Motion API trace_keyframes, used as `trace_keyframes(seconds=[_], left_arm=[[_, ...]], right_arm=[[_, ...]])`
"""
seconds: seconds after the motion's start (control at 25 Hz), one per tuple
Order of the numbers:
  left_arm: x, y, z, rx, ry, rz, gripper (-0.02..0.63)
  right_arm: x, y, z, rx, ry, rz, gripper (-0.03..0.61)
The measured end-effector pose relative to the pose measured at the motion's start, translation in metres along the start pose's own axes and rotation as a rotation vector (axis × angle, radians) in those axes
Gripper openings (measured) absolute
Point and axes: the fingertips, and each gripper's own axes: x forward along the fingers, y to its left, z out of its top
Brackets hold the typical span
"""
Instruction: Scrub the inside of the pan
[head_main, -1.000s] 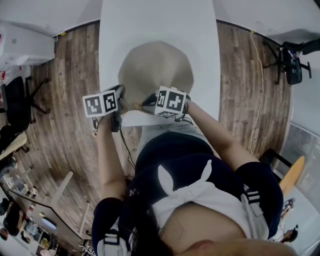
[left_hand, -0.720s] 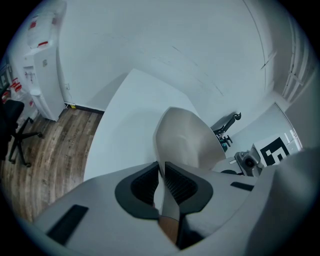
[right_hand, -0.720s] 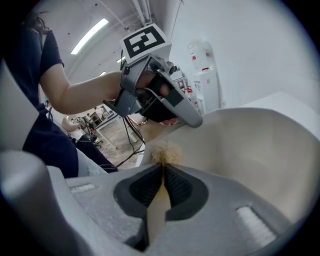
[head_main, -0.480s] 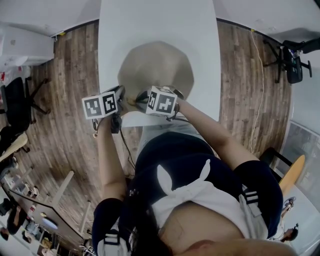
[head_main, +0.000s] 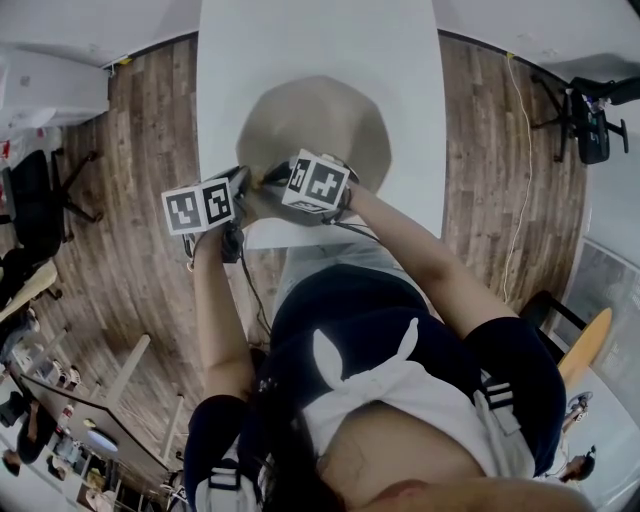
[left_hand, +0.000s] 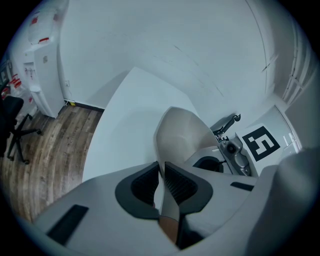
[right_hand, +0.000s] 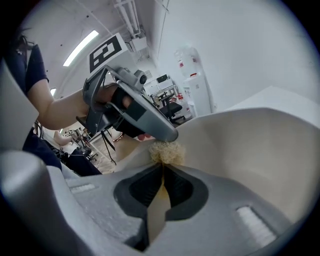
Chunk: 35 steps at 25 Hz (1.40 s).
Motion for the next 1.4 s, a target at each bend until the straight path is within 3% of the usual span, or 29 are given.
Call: trace_keyframes(seconds=[0.32, 0.64, 1.12, 1.4], left_arm=[[0.002, -0.003, 0.000, 0.027, 0.019, 0.000, 0.044], [0.003, -0.003, 0.000, 0.032, 0.029, -0.014, 0.044], [0.004, -0.002, 0.002, 0.045, 0.047, -0.024, 0.046], [0.003, -0.004, 0.002, 0.060, 0.070, -0.025, 0.046]], right_arm=[[0.000, -0.010, 0.003, 0.030, -0.015, -0.083, 0.012], [-0.002, -0.041, 0.013, 0.002, -0.047, -0.235, 0.012], [-0.012, -0.071, 0.033, 0.002, -0.121, -0.305, 0.012], [-0.025, -0.091, 0.039, 0.092, -0.201, -0.363, 0.012]])
